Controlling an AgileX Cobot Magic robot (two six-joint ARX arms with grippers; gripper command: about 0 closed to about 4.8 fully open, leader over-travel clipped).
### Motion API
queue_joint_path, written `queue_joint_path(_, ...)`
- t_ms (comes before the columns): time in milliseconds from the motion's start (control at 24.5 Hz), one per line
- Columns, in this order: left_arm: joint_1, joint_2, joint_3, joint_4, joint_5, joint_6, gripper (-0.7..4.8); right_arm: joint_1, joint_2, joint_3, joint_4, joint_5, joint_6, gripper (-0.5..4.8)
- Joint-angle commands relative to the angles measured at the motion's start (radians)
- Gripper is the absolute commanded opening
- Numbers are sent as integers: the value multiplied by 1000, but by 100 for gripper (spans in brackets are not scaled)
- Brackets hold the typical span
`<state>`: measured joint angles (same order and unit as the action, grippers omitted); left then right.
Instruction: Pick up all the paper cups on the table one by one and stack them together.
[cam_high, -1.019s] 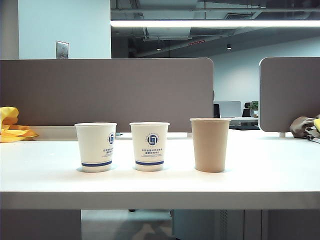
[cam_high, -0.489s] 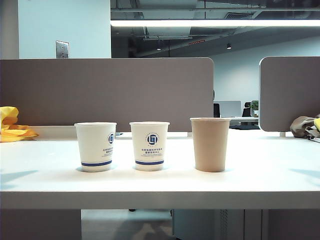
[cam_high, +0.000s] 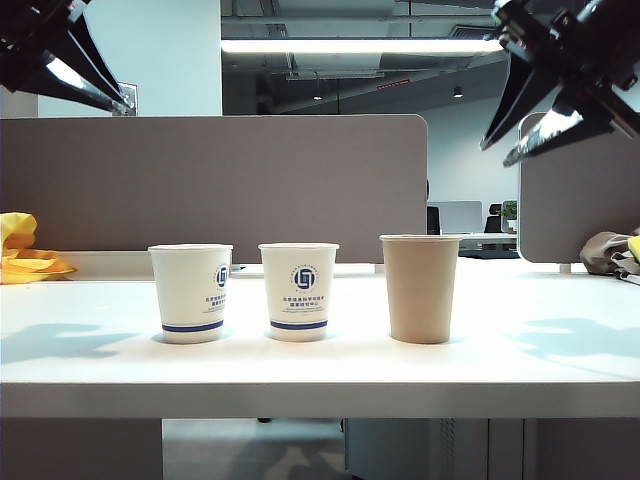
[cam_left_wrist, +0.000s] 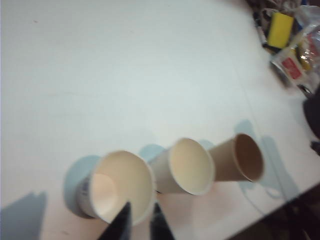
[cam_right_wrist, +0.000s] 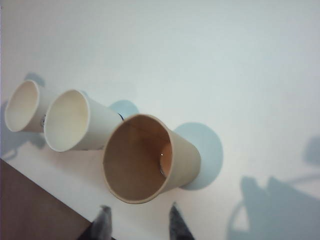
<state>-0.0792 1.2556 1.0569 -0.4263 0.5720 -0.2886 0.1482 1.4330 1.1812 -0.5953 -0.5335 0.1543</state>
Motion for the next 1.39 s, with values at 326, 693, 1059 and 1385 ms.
queue_joint_path(326, -36, 197, 3, 28, -7, 5, 156, -3, -36, 7, -9, 0, -6, 163)
queue_joint_path(693, -39, 275, 3, 25, 1, 27, 160, -2, -148, 8, -6, -4, 0, 163)
queue_joint_path(1059, -40, 349, 4, 16, 20, 28, 160, -1, -218, 8, -7, -39, 4, 163)
queue_joint_path(1385, -40, 351, 5, 23, 21, 27, 79, 17, -217, 7, -6, -69, 10, 162)
